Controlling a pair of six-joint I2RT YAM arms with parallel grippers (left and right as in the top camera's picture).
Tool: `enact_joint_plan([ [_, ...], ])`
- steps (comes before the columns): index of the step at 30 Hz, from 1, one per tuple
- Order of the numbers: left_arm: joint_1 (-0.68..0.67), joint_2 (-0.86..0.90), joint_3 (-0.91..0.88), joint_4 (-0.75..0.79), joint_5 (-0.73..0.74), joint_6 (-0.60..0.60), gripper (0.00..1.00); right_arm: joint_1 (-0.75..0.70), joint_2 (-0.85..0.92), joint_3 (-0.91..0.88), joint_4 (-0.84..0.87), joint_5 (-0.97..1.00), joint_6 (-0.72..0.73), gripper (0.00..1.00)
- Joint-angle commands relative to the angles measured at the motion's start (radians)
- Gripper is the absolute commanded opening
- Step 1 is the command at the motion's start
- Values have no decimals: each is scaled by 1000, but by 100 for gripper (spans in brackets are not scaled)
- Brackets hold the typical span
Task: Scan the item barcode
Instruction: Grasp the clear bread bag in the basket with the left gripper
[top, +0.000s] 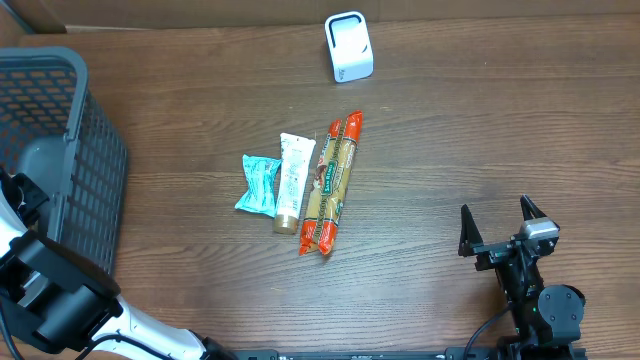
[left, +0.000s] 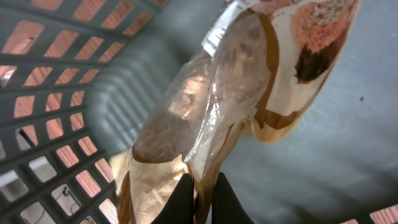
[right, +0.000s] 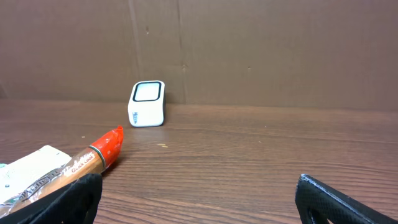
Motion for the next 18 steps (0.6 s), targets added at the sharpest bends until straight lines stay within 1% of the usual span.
enact_joint_plan([
  [1,11,-21,26,-5,-56,-61,4,6,-10,-11,5,10,-5,100],
  [6,21,-19,24,-5,-148,-61,4,6,-10,-11,5,10,-4,100],
  [11,39,-19,-17,38,-148,-61,4,6,-10,-11,5,10,-4,100],
  [12,42,-19,-35,57,-148,-60,7,6,-10,-11,5,10,-4,100],
  [14,46,-19,-70,93,-148,-39,22,6,-10,-11,5,10,-4,100],
  [16,47,-19,-103,124,-148,-5,42,6,-10,-11,5,10,-5,100],
  [18,50,-19,-139,158,-148,27,58,6,-10,-11,5,10,-4,100],
])
